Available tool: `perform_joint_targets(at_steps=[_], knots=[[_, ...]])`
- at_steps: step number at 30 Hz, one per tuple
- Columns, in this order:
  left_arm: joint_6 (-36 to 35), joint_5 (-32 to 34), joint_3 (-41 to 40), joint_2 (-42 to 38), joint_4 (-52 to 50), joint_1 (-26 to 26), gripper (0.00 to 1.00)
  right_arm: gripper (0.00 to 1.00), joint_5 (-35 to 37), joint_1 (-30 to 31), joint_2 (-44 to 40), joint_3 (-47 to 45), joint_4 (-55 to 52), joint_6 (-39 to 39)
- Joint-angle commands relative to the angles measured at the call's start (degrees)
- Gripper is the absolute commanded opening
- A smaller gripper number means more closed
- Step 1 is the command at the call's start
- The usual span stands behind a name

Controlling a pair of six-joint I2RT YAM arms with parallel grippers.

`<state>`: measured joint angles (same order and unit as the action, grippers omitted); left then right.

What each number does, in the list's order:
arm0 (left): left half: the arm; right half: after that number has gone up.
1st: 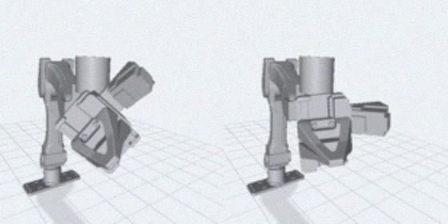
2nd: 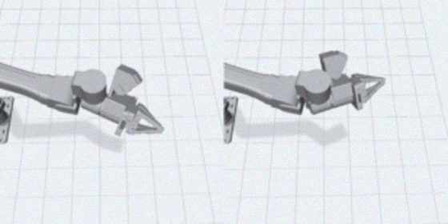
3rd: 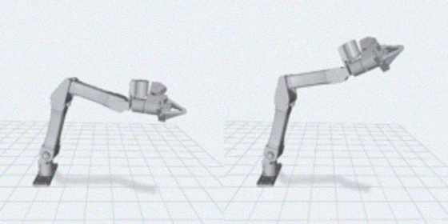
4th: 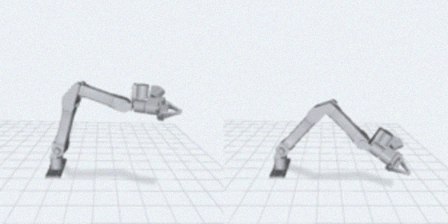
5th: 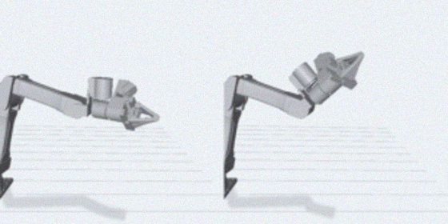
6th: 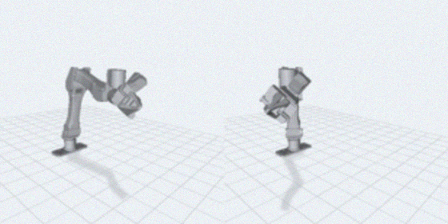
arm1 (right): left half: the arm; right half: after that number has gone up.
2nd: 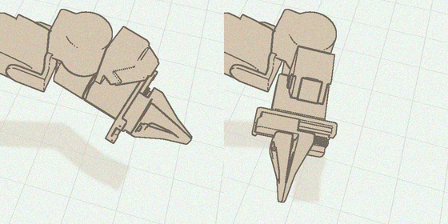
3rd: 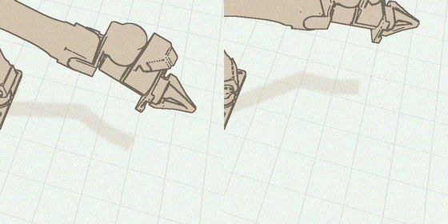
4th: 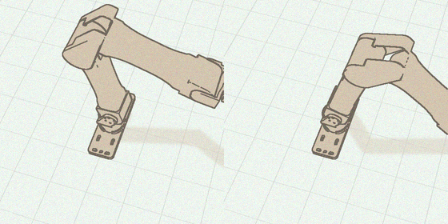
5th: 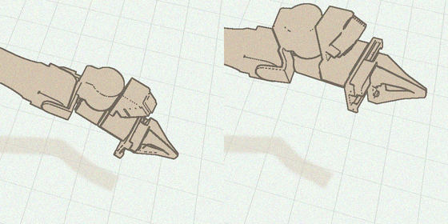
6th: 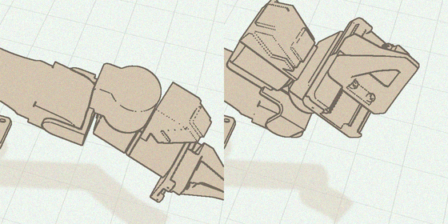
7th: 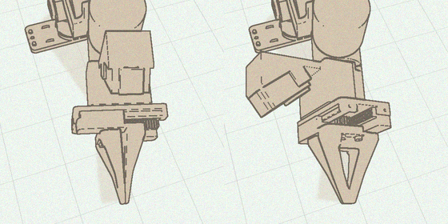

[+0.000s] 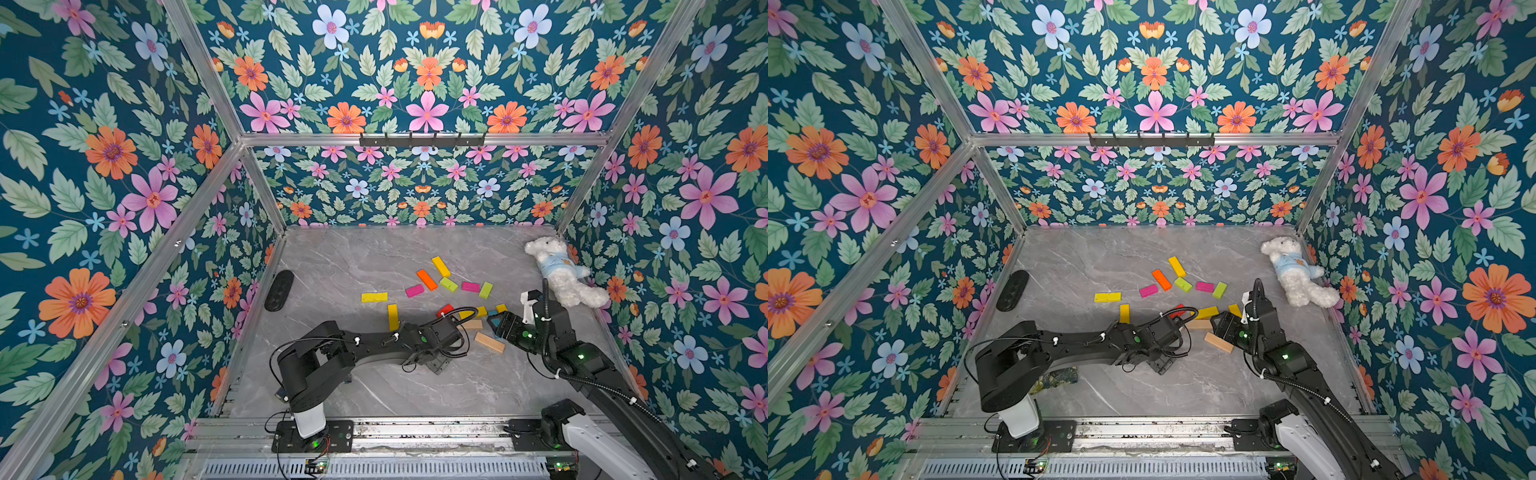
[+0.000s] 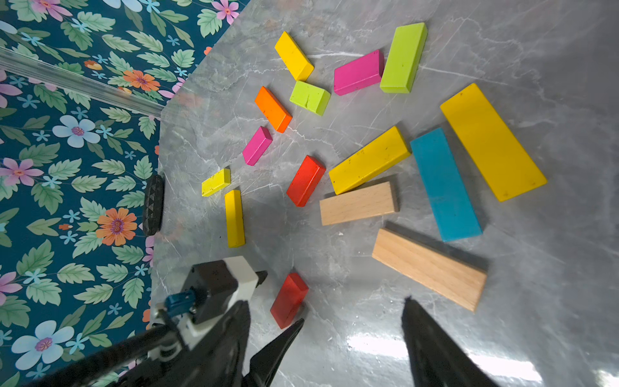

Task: Assemble the letter h with building blocks
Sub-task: Place the building block at the center of the board.

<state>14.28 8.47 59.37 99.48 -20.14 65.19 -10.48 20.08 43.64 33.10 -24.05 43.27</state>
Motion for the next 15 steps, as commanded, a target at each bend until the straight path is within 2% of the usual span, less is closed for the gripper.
perform_joint_targets(at_steps=[1, 4, 6, 8, 11, 12, 15], knots=[[0.9, 1.9, -0.1, -4.4, 0.7, -0.1, 0.85, 0.74, -1.6, 0.0, 0.2, 0.3, -0.6, -1.5], [2.6, 4.2, -2.8, -14.1, 3.4, 0.0, 0.88, 0.74, -9.5, 1.8, 4.2, 1.4, 1.4, -7.6], [4.0, 7.0, -5.3, -22.0, 5.6, -0.1, 0.91, 0.76, -5.4, 8.4, 8.2, 4.1, -0.5, -12.4], [4.9, 8.6, -8.3, -30.5, 8.6, -0.1, 0.99, 0.78, 1.7, 15.9, 14.1, 8.0, -3.1, -16.9], [6.1, 10.4, -10.6, -40.1, 10.8, -0.1, 0.99, 0.80, -1.4, 19.4, 23.7, 12.1, -3.7, -20.8], [6.1, 11.2, -10.7, -42.0, 10.7, -0.1, 0.99, 0.85, -2.1, 20.5, 26.1, 13.1, -3.7, -22.2], [7.7, 15.3, -10.8, -47.0, 9.3, -0.1, 0.99, 0.90, 0.2, 24.6, 33.4, 16.9, -5.8, -26.4]])
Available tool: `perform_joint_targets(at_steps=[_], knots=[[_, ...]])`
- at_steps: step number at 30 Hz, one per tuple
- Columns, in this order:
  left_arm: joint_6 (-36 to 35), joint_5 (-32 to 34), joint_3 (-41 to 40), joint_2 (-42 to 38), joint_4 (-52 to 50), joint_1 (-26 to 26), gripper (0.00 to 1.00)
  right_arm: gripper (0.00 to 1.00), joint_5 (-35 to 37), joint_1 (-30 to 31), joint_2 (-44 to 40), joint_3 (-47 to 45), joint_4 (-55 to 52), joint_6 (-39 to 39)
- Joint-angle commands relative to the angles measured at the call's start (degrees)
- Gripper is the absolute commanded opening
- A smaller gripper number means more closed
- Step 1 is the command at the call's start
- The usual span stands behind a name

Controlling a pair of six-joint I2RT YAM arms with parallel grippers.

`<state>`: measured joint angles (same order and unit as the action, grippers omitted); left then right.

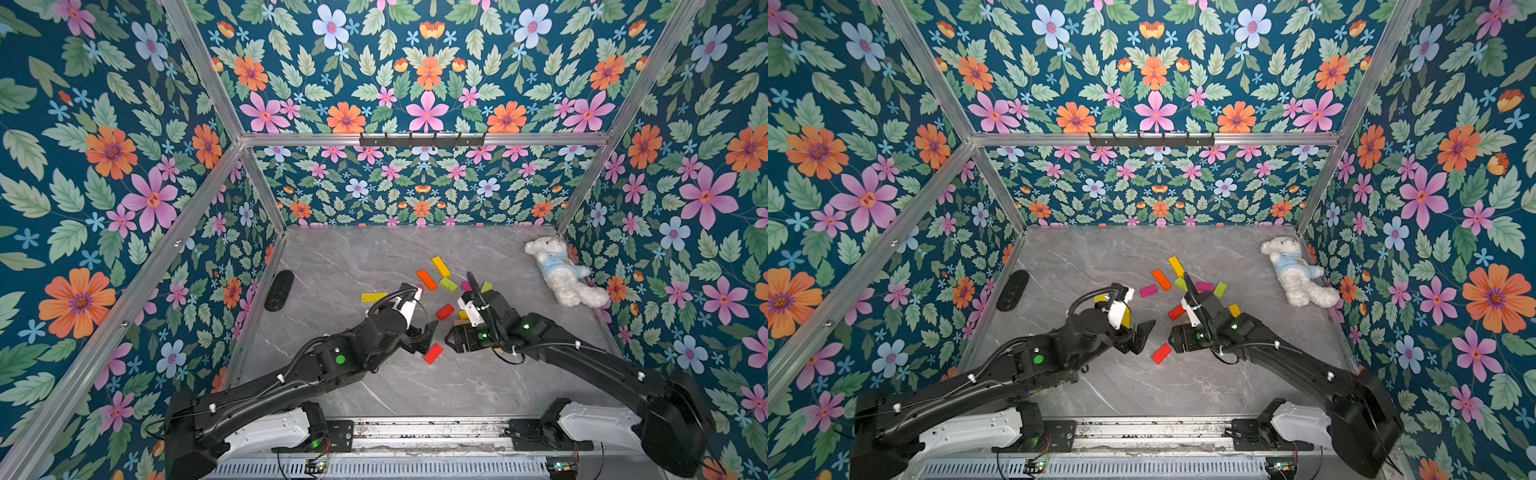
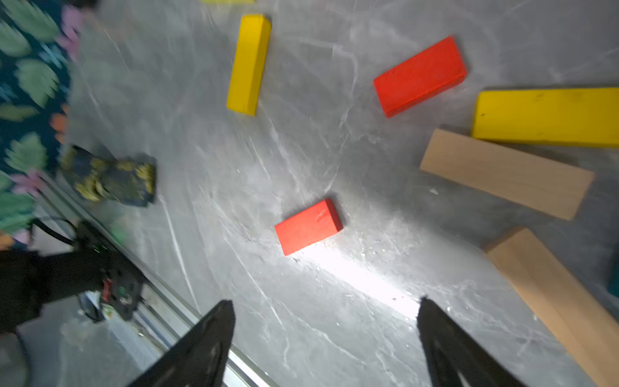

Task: Assemble the letter h with building blocks
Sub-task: Place the building block at the center of the board, then pick up the building block from the center of the board.

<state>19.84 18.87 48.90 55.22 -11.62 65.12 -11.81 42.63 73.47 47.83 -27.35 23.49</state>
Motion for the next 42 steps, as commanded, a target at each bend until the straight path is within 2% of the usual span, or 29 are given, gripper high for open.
perform_joint_targets(at_steps=[1, 8, 17, 27, 36, 42], knots=[[2.7, 6.4, -0.7, -4.6, 0.7, -0.1, 0.99, 0.90, 2.9, 3.0, 5.9, 3.5, -3.1, -7.6], [2.2, 7.9, -5.3, -14.0, 3.4, -0.1, 0.99, 0.90, 8.4, 6.8, 19.4, 10.3, -4.2, -9.6], [1.1, 8.4, -6.3, -16.2, 1.8, 0.0, 1.00, 0.93, 10.8, 9.2, 28.3, 15.6, -6.8, -12.5], [1.1, 9.8, -7.9, -19.2, 0.5, -0.1, 0.99, 0.82, 10.3, 9.3, 30.9, 17.2, -7.4, -10.9], [1.1, 10.4, -9.4, -21.8, 0.8, -0.1, 0.99, 0.68, 10.7, 9.5, 31.5, 17.7, -7.7, -4.6], [2.5, 8.5, -11.4, -21.6, 3.6, -0.1, 0.99, 0.66, 12.6, 10.8, 31.2, 20.9, -6.3, 9.4]])
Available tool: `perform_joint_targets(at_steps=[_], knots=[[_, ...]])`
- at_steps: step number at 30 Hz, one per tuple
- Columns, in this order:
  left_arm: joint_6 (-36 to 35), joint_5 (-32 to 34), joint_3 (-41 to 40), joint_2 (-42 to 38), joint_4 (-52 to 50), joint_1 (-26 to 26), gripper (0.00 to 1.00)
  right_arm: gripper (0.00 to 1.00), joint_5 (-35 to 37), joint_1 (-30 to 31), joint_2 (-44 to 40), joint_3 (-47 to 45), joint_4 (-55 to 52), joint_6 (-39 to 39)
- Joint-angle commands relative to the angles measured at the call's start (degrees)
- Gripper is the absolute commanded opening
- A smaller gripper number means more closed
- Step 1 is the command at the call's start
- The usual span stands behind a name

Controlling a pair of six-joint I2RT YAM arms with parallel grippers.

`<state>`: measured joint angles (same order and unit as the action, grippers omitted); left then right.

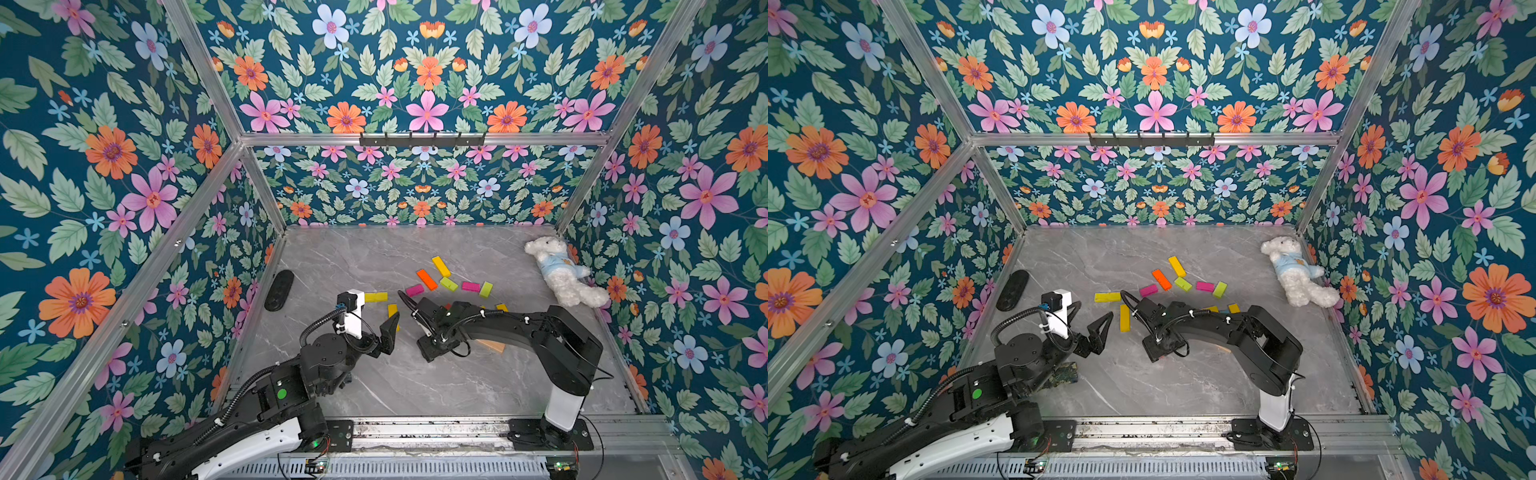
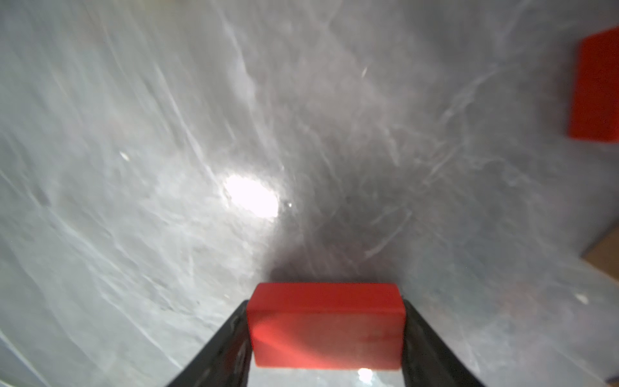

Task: Assemble the letter h with building blocks
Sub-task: Pick up the building block from the center of the board, then assemble the building block at the center of the board.

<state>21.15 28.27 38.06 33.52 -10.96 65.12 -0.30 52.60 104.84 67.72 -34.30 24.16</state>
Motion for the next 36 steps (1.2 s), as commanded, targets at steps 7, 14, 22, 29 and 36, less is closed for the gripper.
perform_joint_targets(at_steps=[7, 14, 22, 29, 36], knots=[[1.5, -3.7, -2.7, 0.1, 5.4, 0.0, 0.99, 0.65, 4.7, 4.4, 6.2, 11.4, -2.3, 18.8], [0.7, -4.6, -3.1, -1.9, 5.0, 0.0, 0.99, 0.66, 5.4, 4.7, 10.4, 16.1, -2.8, 26.1], [2.4, -0.7, -3.9, -8.9, 3.8, -0.1, 0.99, 0.66, 7.2, 5.8, 14.1, 21.0, -5.0, 28.5], [2.8, 3.9, -5.1, -18.2, 4.7, 0.0, 0.99, 0.67, 8.8, 5.8, 16.0, 21.8, -5.3, 29.6], [2.8, 4.6, -5.5, -19.7, 4.3, 0.0, 1.00, 0.68, 9.1, 5.8, 17.7, 23.8, -5.8, 29.6]])
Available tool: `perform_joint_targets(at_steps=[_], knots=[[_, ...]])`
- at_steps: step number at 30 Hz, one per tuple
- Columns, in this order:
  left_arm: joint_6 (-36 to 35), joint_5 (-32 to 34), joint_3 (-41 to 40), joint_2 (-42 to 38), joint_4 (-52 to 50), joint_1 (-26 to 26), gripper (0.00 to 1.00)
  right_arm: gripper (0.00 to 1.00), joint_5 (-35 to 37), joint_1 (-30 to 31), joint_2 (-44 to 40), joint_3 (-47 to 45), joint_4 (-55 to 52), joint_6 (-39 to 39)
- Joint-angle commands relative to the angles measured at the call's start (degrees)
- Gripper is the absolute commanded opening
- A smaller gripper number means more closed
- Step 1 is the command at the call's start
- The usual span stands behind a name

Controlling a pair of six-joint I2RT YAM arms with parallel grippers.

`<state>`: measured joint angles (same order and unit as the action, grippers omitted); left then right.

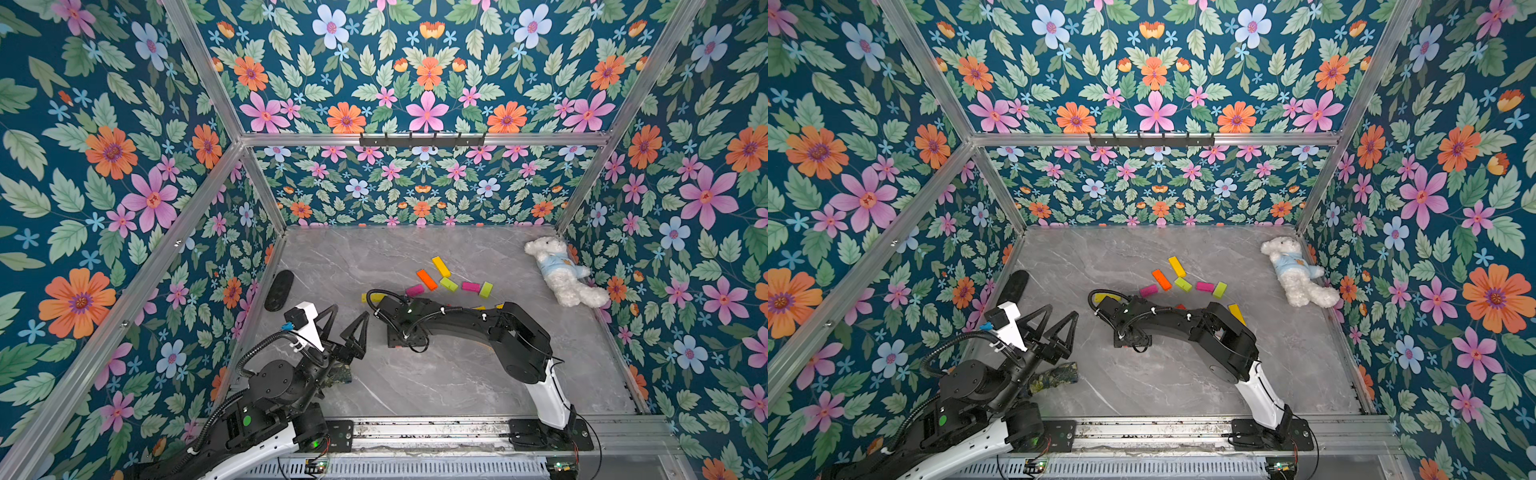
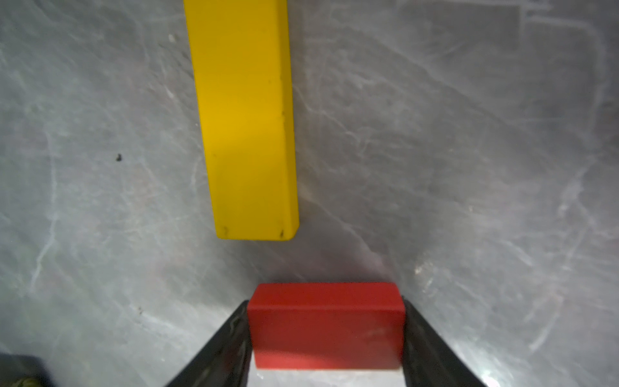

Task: Assemble the letter h with building blocks
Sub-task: Assemble the building block at the center of the board.

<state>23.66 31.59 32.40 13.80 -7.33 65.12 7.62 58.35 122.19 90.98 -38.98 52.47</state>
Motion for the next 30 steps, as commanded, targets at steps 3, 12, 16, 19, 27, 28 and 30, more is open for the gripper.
perform_joint_targets(at_steps=[3, 12, 16, 19, 27, 28, 30], knots=[[0.2, 1.3, 0.2, 0.4, 0.7, -0.1, 0.99, 0.67, 1.5, 0.1, 1.0, 1.6, -1.1, 0.9], [0.2, 2.0, 0.2, 0.6, 0.2, 0.0, 0.99, 0.65, 0.6, 0.1, 2.8, 3.3, -0.6, 0.3], [0.2, 2.3, 0.1, 0.6, 0.2, 0.0, 0.99, 0.65, 0.4, 0.1, 3.4, 4.0, -0.7, 0.0], [0.2, 2.4, 0.1, 0.5, 0.1, 0.0, 0.99, 0.65, 0.3, 0.1, 3.8, 4.3, -0.6, 0.0], [0.2, 2.5, 0.1, 0.5, -0.1, 0.0, 0.99, 0.65, 0.8, -0.1, 4.5, 5.6, -0.7, -0.2], [0.1, 2.5, 0.1, 0.4, -0.1, -0.1, 0.99, 0.65, 0.8, -0.1, 4.7, 5.8, -0.9, -0.3], [0.2, 2.7, 0.0, 0.4, -0.2, 0.0, 0.99, 0.65, 0.9, -0.1, 4.9, 6.0, -0.9, -0.2]])
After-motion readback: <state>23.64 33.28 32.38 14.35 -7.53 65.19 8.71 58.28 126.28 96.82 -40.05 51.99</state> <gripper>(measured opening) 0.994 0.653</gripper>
